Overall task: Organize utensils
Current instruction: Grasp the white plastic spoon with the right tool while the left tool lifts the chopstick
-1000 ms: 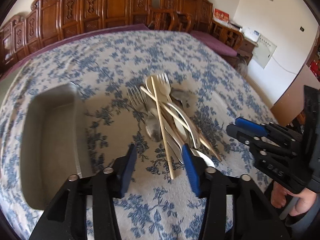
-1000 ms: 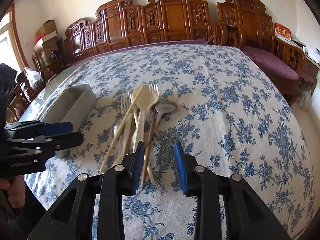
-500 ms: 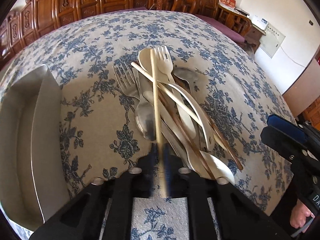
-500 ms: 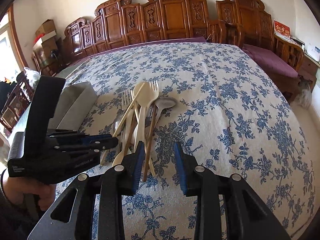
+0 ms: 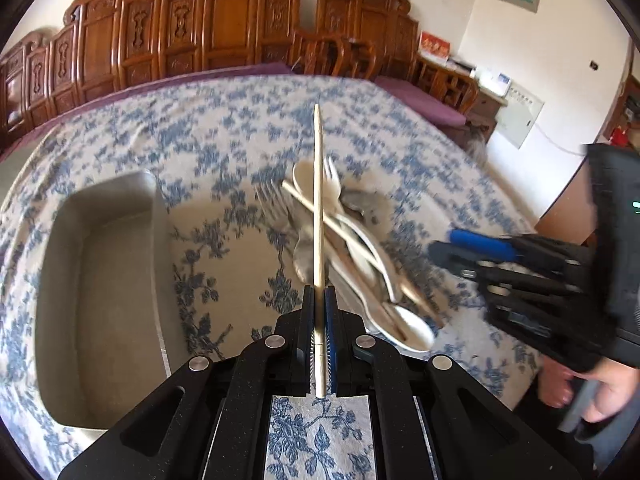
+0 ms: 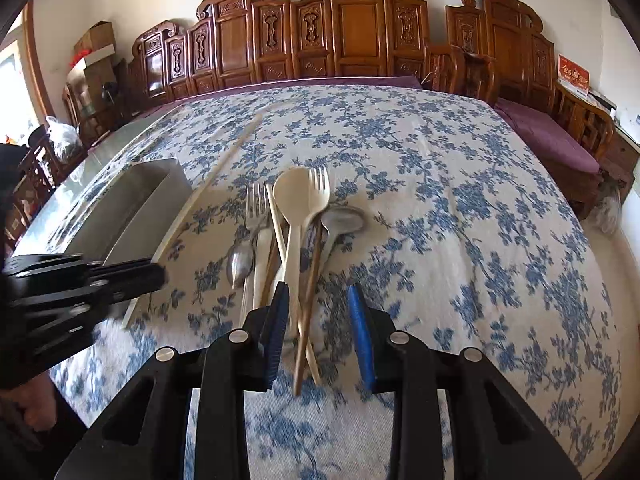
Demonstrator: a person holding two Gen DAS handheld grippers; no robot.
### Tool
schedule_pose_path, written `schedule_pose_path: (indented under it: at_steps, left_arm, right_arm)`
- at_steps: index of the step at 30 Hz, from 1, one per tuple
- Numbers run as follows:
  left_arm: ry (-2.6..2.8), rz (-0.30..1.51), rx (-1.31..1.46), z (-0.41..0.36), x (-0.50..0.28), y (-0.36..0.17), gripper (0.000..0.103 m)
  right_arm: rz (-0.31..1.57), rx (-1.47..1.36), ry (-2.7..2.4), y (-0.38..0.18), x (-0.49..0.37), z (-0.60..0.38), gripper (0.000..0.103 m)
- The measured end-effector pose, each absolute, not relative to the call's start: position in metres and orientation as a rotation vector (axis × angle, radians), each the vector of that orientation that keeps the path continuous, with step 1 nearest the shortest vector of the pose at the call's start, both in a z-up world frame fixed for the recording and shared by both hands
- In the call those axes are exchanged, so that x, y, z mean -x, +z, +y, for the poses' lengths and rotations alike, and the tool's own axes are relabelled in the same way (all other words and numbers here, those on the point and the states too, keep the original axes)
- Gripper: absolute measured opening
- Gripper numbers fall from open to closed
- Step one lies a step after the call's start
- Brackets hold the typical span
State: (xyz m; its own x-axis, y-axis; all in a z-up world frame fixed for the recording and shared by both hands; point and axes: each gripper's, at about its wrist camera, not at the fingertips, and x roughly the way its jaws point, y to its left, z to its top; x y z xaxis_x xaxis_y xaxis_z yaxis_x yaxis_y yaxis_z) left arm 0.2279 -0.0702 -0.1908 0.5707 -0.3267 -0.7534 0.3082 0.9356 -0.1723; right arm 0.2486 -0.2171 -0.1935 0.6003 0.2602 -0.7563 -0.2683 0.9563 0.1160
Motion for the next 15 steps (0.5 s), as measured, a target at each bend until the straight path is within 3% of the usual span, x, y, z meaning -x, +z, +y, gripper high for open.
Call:
schedule_pose_path:
  at_steps: [13,15]
  left_arm:
    - [-0.369,0.856,0.060,-0.050,-0.216,-0.171,0.004]
    - [-0.362,0.852,0.058,-0.048,-0.214,-0.169,0.004]
  right_arm:
    - [1.018,0.001,0.295,-0.230,-0.303,-0.185,0.027]
    - [1.008,-0.011,0.290,-0.230,-0.303,-0.187,0.019]
